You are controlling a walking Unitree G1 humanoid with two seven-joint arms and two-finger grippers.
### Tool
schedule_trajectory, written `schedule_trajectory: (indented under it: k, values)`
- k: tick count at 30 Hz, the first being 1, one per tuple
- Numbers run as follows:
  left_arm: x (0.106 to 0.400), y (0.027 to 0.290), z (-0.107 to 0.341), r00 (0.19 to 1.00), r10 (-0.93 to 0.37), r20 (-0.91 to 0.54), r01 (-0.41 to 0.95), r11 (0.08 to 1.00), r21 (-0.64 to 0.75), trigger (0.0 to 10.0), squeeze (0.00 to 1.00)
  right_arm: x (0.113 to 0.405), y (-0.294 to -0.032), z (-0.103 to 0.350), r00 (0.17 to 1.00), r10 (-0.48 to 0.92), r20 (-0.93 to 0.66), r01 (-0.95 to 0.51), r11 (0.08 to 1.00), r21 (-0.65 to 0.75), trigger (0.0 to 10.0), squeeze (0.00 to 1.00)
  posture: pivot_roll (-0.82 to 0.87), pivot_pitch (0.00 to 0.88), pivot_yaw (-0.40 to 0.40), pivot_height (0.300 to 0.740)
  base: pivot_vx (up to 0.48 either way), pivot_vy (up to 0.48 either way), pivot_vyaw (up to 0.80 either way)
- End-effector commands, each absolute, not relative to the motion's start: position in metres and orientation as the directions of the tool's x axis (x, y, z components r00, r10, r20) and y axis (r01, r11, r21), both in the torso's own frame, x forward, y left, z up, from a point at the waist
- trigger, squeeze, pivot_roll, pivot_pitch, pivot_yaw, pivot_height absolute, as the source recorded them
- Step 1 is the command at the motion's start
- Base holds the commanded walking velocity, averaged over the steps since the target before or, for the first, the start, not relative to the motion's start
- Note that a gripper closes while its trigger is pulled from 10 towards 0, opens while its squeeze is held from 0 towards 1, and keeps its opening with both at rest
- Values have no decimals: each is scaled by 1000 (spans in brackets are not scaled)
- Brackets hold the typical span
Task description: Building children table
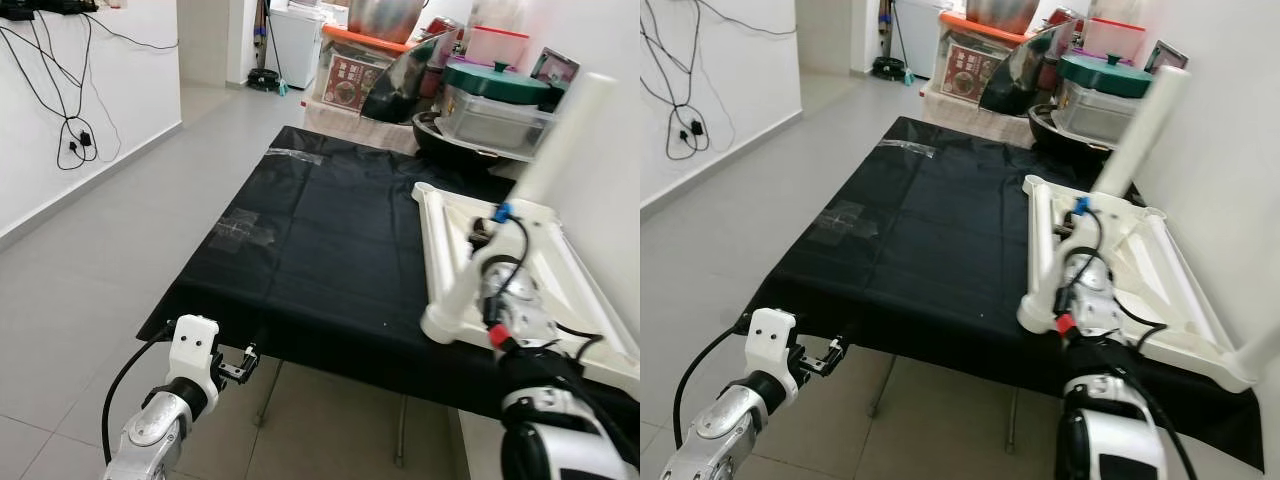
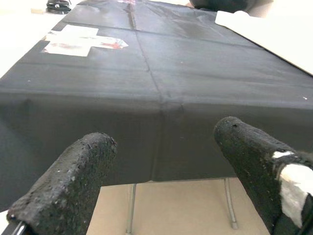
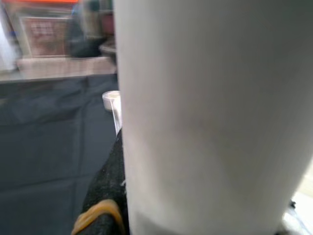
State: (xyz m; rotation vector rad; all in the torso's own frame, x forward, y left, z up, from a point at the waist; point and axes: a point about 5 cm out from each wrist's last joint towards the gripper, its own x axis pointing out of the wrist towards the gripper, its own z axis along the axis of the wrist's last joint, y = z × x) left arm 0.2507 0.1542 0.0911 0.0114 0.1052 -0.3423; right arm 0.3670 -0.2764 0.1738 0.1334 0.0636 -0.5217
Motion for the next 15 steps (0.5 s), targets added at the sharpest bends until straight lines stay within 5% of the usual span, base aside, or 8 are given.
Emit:
schedule_trajectory:
  k: [1,6,7,8,9,11,12,15]
  values:
    - [250,153,89,934,-338,-118,340,940,-1,10000,0,347,-312,151,732,-647,-210,670,741,50,0,0,60,0,-162,740,0,0,0]
    - [251,149,89,934,-340,-114,342,940,-3,10000,0,343,-314,157,629,-759,-166,772,635,22,0,0,60,0,-164,740,0,0,0]
    - [252,148,90,934,-340,-112,342,940,-4,10000,0,347,-299,152,643,-741,-195,758,651,28,1961,0,61,0,-161,740,0,0,0]
    - [252,148,90,934,-340,-112,342,940,-4,10000,0,347,-299,152,643,-741,-195,758,651,28,1961,0,61,0,-161,740,0,0,0]
    - [252,148,90,933,-341,-111,343,939,-3,10000,0,353,-280,149,702,-684,-199,704,709,46,10000,0,64,0,-162,740,0,0,0]
    - [251,149,90,933,-341,-112,343,939,-1,10000,0,360,-262,150,775,-605,-180,626,773,98,10000,0,65,0,-162,740,0,0,0]
    - [251,150,90,934,-340,-114,342,940,0,10000,0,365,-250,155,836,-531,-140,547,826,137,10000,1000,66,0,-164,740,0,0,0]
    - [251,151,90,934,-338,-115,341,940,2,10000,0,369,-243,161,874,-477,-88,485,859,165,10000,1000,66,0,-166,740,0,0,0]
